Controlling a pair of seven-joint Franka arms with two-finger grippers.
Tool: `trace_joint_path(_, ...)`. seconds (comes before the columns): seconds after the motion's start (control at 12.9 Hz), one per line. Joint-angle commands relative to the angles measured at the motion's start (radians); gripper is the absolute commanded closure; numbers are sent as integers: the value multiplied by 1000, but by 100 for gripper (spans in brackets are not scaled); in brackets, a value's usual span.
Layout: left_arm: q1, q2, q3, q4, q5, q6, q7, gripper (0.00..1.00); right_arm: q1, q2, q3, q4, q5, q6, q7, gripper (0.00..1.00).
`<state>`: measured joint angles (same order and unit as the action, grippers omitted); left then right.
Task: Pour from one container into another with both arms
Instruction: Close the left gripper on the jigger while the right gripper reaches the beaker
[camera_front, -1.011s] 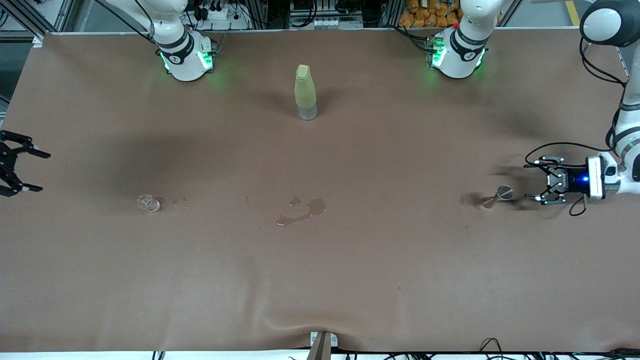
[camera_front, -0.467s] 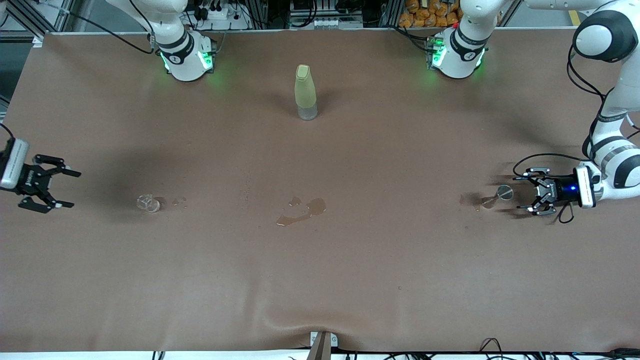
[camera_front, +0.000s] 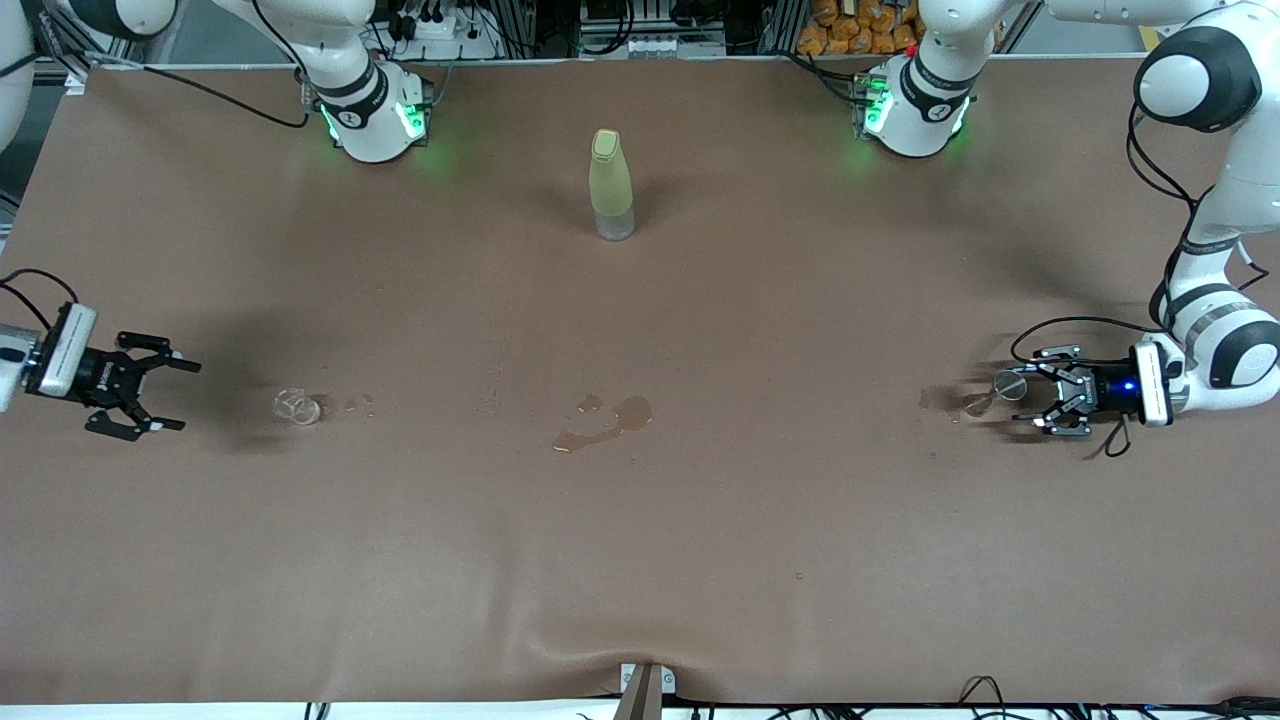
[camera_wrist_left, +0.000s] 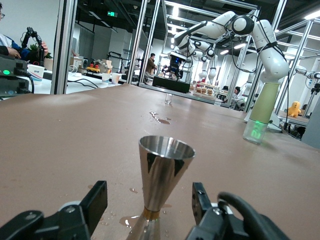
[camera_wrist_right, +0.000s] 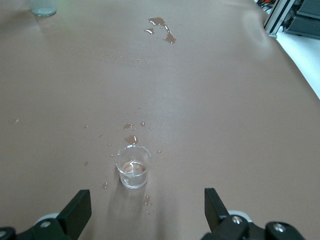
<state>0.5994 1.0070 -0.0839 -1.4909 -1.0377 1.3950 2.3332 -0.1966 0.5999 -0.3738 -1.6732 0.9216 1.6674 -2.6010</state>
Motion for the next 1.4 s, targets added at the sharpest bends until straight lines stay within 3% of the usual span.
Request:
trace_joint_path(0.0, -7, 28, 4, 15, -24, 18, 28, 23, -26, 59, 4, 15, 77, -34, -79, 0)
trace_joint_path(0.16, -16, 28, 4, 15, -27, 25, 29, 25, -30, 93, 4, 15, 114, -44, -128, 0)
trace_joint_path(0.62, -33, 38, 4, 14, -48, 27, 51, 42, -43, 187, 4, 15, 209, -70, -290, 0)
trace_joint_path(1.32, -33, 47, 4, 15, -47, 27, 72, 44, -76, 314, 4, 12, 258, -190, -424, 0)
